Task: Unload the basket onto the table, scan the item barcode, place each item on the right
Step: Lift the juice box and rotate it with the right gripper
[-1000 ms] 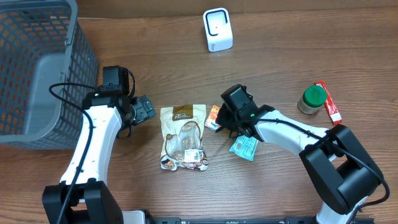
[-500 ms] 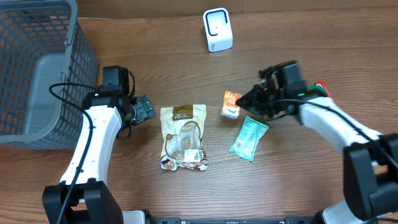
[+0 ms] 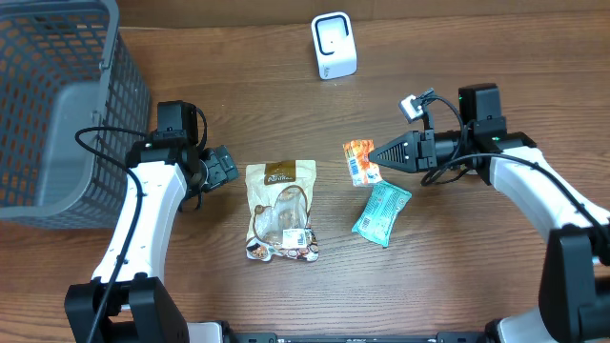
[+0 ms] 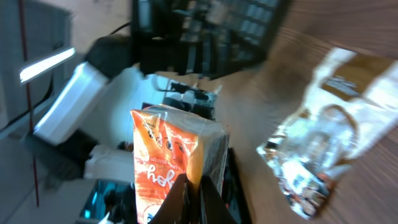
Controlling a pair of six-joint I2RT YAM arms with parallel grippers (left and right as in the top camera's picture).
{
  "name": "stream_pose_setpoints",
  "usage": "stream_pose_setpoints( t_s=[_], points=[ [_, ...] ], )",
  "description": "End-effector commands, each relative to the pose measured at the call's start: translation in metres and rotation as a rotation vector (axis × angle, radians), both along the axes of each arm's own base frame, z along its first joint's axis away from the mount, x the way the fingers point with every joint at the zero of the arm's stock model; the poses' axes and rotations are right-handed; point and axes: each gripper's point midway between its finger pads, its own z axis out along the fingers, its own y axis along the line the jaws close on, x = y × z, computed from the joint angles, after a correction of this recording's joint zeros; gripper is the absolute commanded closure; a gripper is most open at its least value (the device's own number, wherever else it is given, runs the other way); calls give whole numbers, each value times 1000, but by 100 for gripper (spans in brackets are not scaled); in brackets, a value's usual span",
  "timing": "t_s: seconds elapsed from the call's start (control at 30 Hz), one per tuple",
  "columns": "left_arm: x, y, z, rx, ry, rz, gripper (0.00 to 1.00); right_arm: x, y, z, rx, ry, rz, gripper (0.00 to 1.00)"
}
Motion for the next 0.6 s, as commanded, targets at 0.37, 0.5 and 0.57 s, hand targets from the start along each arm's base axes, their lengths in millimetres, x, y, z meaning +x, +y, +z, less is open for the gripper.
stream_pose_setpoints(
  t_s=[0.37, 0.5, 0.57],
  points=[
    [4, 3, 5, 14, -15, -7, 0, -53, -31, 124, 54, -155, -67, 96],
    [4, 3, 5, 14, -15, -7, 0, -55, -32, 130, 31, -83, -110, 96],
    [4, 3, 5, 14, -15, -7, 0, -55, -32, 130, 28, -56, -116, 96]
  ],
)
